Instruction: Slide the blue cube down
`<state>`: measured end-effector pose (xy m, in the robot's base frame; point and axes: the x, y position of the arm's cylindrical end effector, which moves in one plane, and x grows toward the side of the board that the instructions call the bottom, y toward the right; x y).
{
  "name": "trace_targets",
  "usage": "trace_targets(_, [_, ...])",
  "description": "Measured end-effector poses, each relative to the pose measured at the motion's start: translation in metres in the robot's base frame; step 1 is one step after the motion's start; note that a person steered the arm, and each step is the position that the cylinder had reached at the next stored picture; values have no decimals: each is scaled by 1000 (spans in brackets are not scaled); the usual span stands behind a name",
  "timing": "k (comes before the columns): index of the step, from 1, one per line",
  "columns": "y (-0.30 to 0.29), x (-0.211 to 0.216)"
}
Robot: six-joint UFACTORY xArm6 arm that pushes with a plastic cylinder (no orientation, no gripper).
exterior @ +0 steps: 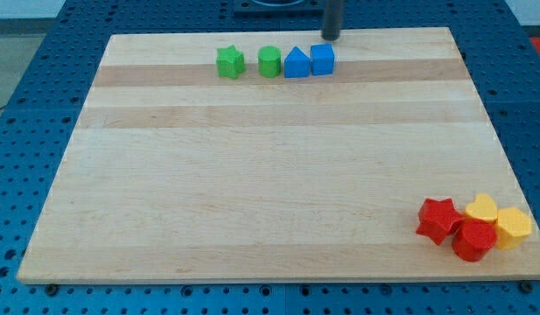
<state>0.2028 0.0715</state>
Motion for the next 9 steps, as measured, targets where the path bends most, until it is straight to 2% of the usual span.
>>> trace_targets(2, [-1, 59])
trace_targets(5, [-2, 109])
trace_targets(7, [-33, 154])
trace_targets(9, [-34, 206])
